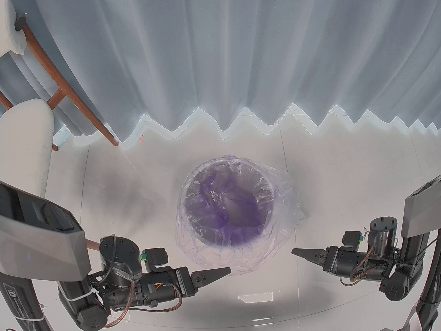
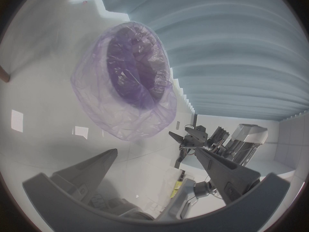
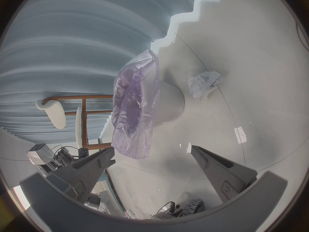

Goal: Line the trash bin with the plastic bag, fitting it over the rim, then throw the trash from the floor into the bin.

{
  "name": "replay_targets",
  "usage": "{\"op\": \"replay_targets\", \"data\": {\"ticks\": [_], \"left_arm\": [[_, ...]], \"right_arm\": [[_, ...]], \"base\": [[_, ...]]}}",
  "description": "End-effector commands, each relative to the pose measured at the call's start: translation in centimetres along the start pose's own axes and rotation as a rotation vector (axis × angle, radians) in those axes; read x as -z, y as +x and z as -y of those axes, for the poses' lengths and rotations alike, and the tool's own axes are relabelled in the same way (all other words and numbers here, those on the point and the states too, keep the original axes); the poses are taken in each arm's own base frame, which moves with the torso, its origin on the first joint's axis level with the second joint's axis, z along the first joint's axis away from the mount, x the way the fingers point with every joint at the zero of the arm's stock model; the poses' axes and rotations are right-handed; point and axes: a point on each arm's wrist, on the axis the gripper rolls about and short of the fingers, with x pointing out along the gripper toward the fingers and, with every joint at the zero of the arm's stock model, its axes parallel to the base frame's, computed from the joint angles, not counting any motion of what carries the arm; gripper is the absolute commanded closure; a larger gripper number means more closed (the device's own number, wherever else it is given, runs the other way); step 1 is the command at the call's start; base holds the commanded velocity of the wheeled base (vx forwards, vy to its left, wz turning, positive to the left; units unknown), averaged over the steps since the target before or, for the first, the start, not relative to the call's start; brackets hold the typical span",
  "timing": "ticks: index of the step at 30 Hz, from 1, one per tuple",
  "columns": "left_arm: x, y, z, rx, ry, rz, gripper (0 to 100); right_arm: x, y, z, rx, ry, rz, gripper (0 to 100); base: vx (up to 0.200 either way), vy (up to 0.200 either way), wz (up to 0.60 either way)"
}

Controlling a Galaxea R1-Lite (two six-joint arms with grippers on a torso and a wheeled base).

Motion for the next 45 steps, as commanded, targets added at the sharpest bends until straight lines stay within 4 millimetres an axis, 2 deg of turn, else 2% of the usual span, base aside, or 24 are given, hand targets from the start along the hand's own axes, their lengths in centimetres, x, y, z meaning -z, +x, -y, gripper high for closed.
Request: {"op": "replay_targets", "data": {"ticks": [1,5,6,9,17,28,31,37,41,42,43,44,45], "left_arm": [[0.0,1.8,1.0,0.056,-0.111,-0.014,0],[-0.9,3.0,1.7,0.109,-0.244,0.006,0],[-1.6,3.9,2.1,0.142,-0.326,0.018,0],[-2.5,5.1,2.7,0.200,-0.416,0.015,0],[-2.9,8.2,1.9,0.237,-0.549,-0.046,0],[-2.5,8.0,1.6,0.214,-0.556,-0.049,0],[-2.9,7.2,1.0,0.191,-0.431,-0.010,0],[-2.1,5.1,1.0,0.054,0.061,0.139,0],[-2.6,5.1,0.2,-0.056,0.395,0.208,0],[-2.6,5.1,0.1,-0.060,0.410,0.210,0],[-3.3,5.4,-1.3,-0.115,0.564,0.214,0],[-3.2,5.4,-1.4,-0.119,0.575,0.212,0],[-3.3,5.6,-2.0,-0.143,0.678,0.202,0]], "right_arm": [[-0.1,0.0,-0.1,-0.011,-0.007,0.010,0],[-0.2,0.1,-0.1,-0.012,-0.003,0.011,0],[-0.2,0.2,-0.1,-0.013,-0.001,0.012,0],[-0.2,0.2,0.0,-0.011,0.002,0.010,0],[-0.1,0.7,0.4,-0.002,0.009,0.002,0],[-0.3,1.1,1.0,0.011,0.019,0.007,0],[-0.3,1.1,1.0,0.013,0.020,0.007,0],[-0.4,1.2,1.3,0.018,0.025,0.008,0],[-0.4,1.3,1.3,0.018,0.024,0.008,0],[-0.4,1.3,1.3,0.019,0.024,0.007,0],[-0.4,1.3,1.3,0.019,0.024,0.007,0],[-0.4,1.2,1.4,0.020,0.025,0.006,0],[-0.4,1.2,1.4,0.020,0.025,0.006,0]], "base": [[0.000,0.000,0.00],[0.000,0.000,0.00],[0.000,0.000,0.00],[0.000,0.000,0.00],[0.000,0.000,0.00],[0.000,0.000,0.00],[0.000,0.000,0.00],[0.000,0.000,0.00],[0.000,0.000,0.00],[0.000,0.000,0.00],[0.000,0.000,0.00],[0.000,0.000,0.00],[0.000,0.000,0.00]]}}
